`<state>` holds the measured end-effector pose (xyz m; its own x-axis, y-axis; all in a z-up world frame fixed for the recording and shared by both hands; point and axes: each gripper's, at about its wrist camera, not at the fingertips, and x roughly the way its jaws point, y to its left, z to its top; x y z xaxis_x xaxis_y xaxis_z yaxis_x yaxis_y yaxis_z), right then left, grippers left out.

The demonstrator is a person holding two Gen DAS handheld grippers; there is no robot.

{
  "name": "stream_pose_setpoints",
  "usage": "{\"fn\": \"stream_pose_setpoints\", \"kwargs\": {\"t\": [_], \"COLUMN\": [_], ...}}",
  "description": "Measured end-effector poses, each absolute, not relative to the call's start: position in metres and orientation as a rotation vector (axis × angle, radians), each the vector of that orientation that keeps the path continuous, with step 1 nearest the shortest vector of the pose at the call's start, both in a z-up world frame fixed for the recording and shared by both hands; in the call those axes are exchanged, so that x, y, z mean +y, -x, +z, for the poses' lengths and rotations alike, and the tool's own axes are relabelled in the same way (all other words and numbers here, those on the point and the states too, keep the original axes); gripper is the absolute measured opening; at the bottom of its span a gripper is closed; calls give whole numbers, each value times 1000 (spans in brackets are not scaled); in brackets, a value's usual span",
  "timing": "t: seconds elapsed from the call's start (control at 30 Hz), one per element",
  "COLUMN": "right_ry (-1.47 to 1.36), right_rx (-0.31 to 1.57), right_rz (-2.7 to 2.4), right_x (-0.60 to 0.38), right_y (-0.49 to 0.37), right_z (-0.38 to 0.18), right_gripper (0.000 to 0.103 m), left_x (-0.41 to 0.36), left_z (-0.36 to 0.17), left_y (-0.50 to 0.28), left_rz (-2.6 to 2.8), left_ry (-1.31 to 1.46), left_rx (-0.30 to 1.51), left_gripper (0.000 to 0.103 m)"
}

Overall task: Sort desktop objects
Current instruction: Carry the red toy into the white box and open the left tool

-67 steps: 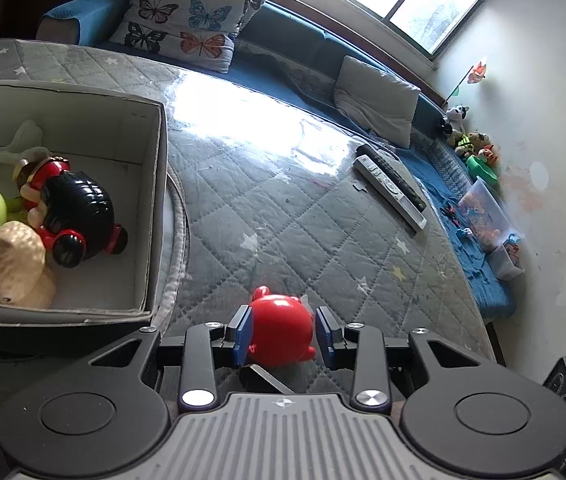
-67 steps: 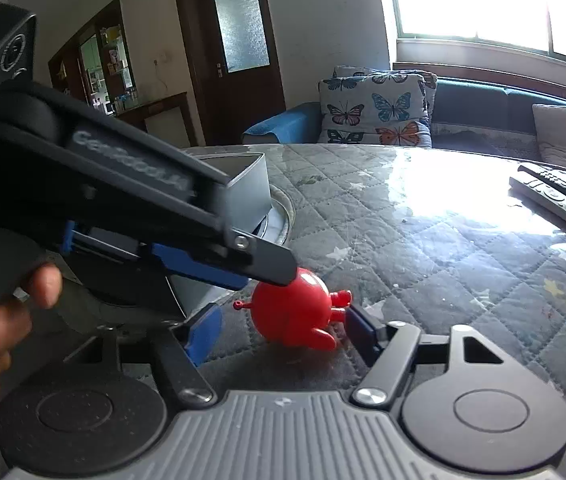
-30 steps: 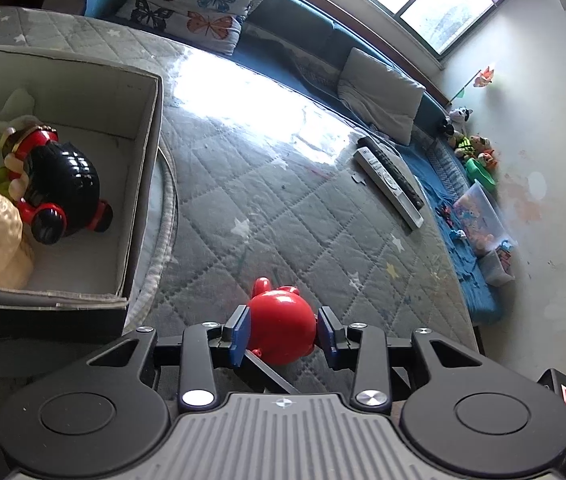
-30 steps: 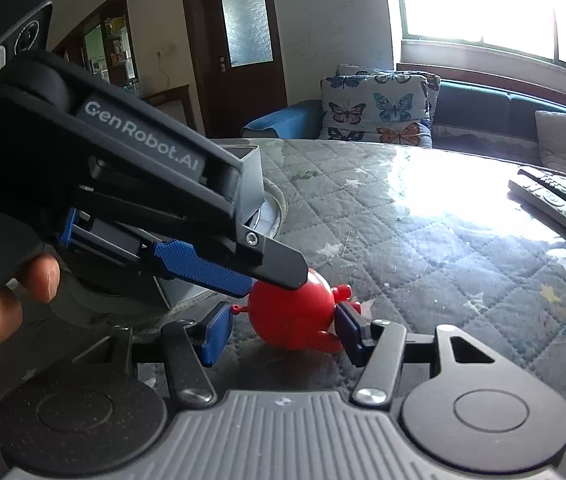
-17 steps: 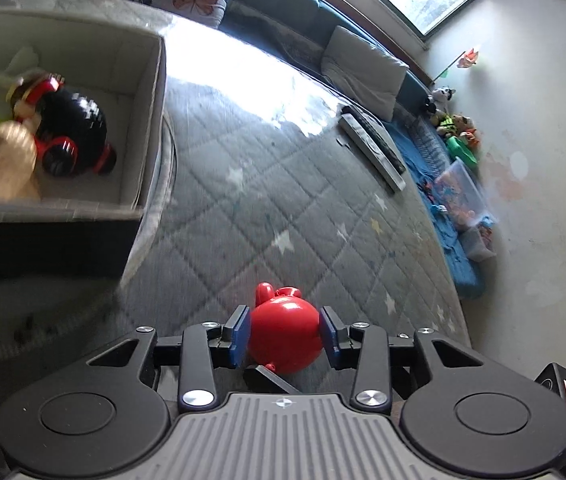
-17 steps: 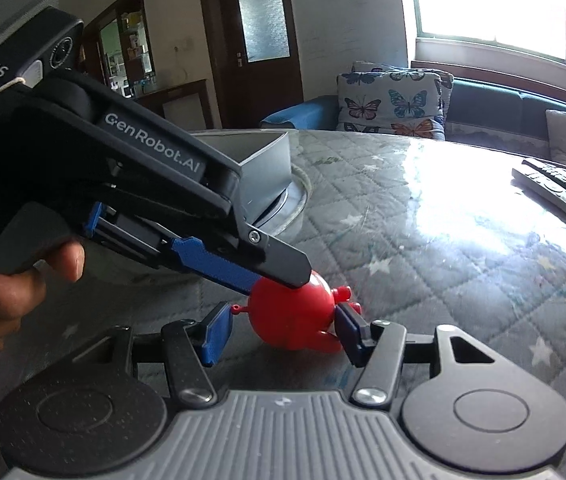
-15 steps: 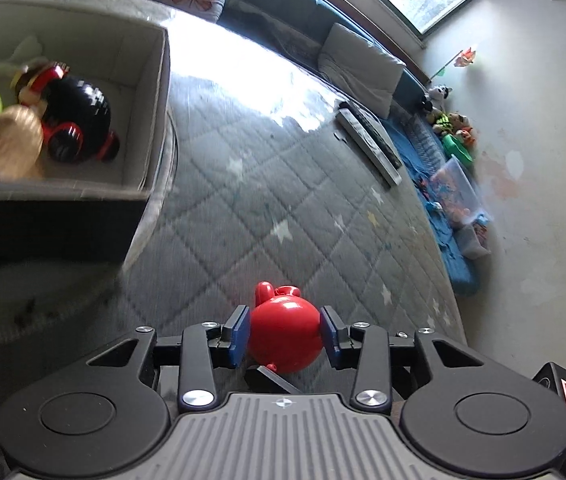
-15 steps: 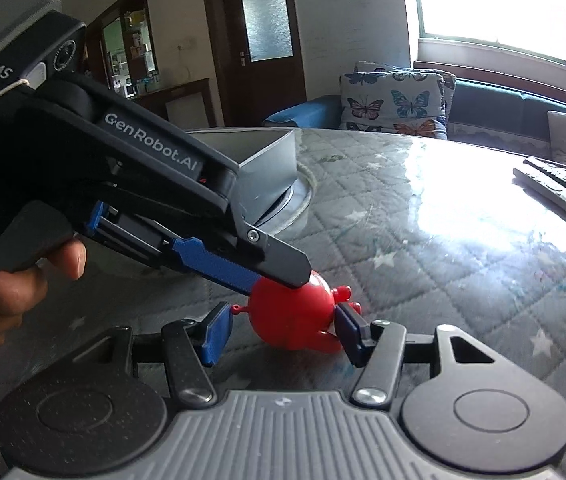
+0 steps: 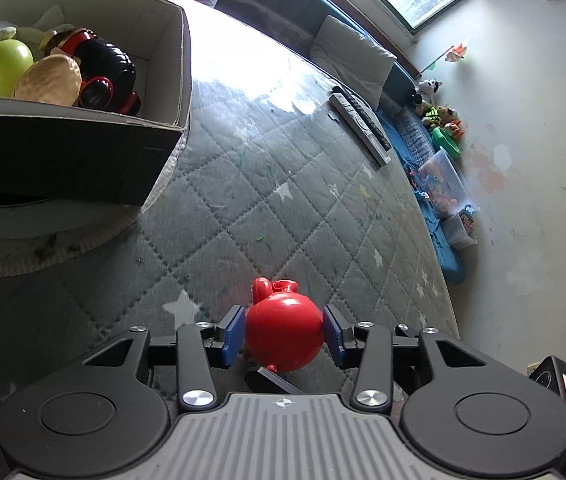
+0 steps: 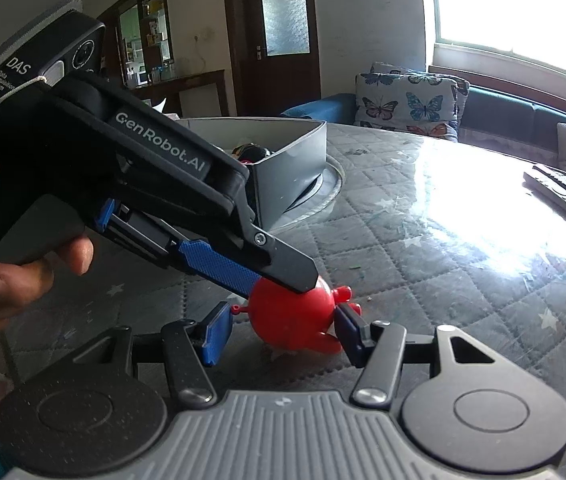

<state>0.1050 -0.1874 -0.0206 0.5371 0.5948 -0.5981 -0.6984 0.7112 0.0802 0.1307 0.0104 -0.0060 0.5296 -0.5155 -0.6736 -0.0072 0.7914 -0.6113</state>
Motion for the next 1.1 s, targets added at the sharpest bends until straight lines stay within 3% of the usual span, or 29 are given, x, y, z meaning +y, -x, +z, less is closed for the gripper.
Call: {"fn": "stream_pose_setpoints", "kwargs": {"t": [0.3,0.63,1.1], "right_ry": [245,288,301], "right_rx": [571,433,515], "right_rz": [837,982,1011], "right_x": [-161,-76,4], "right_y": [-88,-124,-204], "right_z": [11,53,31], "right_gripper": [57,57,57], "left_x": [42,125,198], "left_z": [27,78,42], "left_y": [-99,-100,-171], "left_rz": [-321,-175,-101], "left_ry": [605,594,729], "left_rx": [864,684,706], "left_gripper": [45,45,45]}}
